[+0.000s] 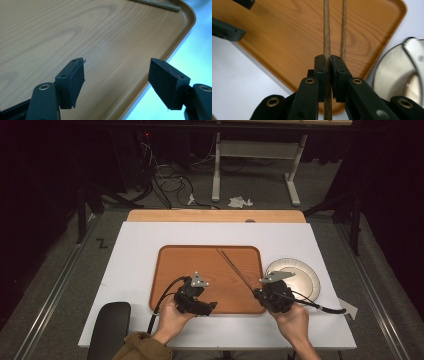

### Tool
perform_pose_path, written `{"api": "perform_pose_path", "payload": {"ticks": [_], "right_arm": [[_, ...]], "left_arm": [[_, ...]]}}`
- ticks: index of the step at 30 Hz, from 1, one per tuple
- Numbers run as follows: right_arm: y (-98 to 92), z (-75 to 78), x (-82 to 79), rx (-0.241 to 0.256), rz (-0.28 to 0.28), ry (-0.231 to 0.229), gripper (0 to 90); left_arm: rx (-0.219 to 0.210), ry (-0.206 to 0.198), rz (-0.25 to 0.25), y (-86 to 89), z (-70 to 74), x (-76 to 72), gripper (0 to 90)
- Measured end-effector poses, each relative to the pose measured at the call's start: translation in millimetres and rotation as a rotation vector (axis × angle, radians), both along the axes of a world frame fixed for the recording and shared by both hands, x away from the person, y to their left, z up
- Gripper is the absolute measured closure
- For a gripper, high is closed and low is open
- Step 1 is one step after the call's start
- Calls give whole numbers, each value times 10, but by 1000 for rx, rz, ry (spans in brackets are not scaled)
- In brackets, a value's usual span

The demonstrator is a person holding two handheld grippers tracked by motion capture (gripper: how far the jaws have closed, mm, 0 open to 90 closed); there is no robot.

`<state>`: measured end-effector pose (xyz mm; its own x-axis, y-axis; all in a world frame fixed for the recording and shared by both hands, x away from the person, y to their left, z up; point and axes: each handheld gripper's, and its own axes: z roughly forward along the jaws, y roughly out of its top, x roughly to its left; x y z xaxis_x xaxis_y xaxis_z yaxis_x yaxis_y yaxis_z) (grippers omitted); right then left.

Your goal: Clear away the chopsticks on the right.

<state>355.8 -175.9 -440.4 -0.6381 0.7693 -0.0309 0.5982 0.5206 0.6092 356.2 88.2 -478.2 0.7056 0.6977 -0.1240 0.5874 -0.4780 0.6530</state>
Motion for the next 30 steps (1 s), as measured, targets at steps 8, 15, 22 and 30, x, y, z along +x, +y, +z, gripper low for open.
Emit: {"api": "perform_pose_path", "payload": {"ticks": [8,15,22,30], "right_arm": [[182,-232,173,-62,-34,56,848],[244,-404,267,-124,-57,84,847],[238,-463,322,-158,-65,88,845],[186,-459,338,-150,-52,97,820]], "left_arm": [[-7,-6,9,30,20,-14,293],[0,-9,14,48,23,-30,292],[-5,-11,28,79,21,-52,291],[3,-9,47,116,4,-85,291]]}}
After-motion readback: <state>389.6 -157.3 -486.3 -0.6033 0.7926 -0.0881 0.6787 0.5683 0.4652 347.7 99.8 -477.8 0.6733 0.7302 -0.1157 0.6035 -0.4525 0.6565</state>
